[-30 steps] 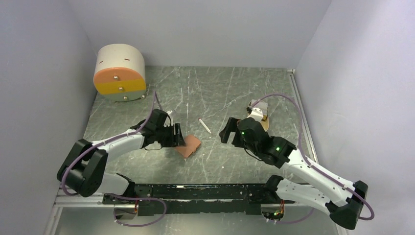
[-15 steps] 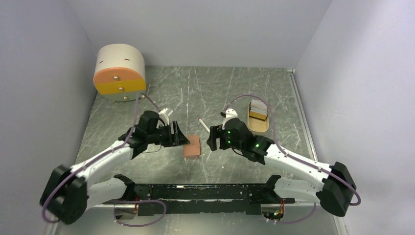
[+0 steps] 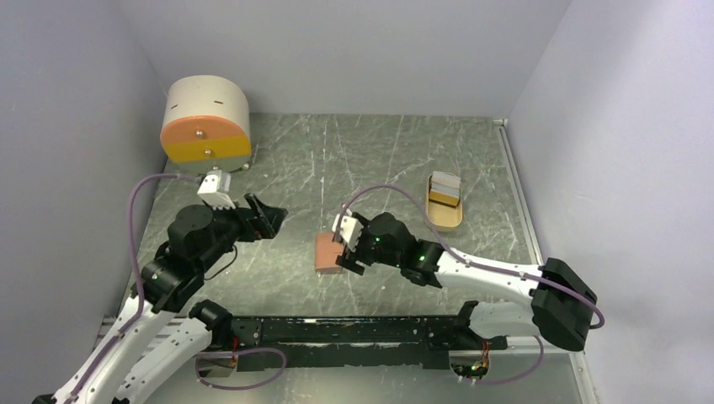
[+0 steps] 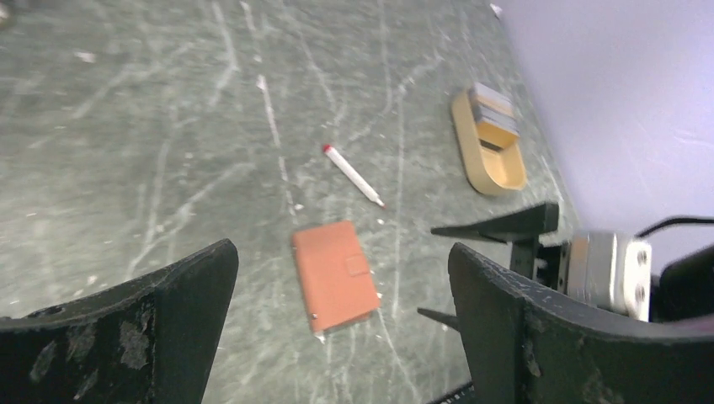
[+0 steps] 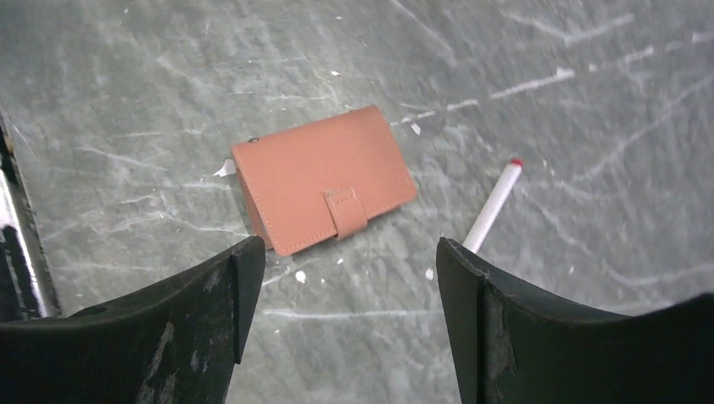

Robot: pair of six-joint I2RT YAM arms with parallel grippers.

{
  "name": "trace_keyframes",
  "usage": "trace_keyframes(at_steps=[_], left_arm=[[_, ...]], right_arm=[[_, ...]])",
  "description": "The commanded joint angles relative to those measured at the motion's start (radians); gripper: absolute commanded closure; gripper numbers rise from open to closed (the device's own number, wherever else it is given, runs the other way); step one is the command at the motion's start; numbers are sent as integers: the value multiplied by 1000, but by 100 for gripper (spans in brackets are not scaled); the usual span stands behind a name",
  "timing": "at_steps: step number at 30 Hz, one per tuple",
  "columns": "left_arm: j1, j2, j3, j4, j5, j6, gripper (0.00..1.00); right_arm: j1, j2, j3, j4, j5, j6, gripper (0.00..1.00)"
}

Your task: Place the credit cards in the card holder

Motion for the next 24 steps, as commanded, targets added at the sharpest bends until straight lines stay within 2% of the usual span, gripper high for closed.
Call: trace_keyframes(at_steps=[1, 8, 13, 19, 24], left_arm=[[-5, -69, 31, -117, -195, 39, 0], [-5, -152, 28, -162, -282, 38, 0], [-5, -187, 25, -161, -288, 35, 2], [-5, -211, 22, -169, -307, 22, 2], [-5, -217, 18, -168, -320, 23, 4]], right_arm=[[66, 68, -14, 100, -39, -268, 23], [159, 213, -18, 207, 119, -380, 28], [169, 275, -38, 282, 93, -380, 31], [213, 388, 17, 230, 141, -409, 35], [227, 456, 38, 241, 215, -445, 35]])
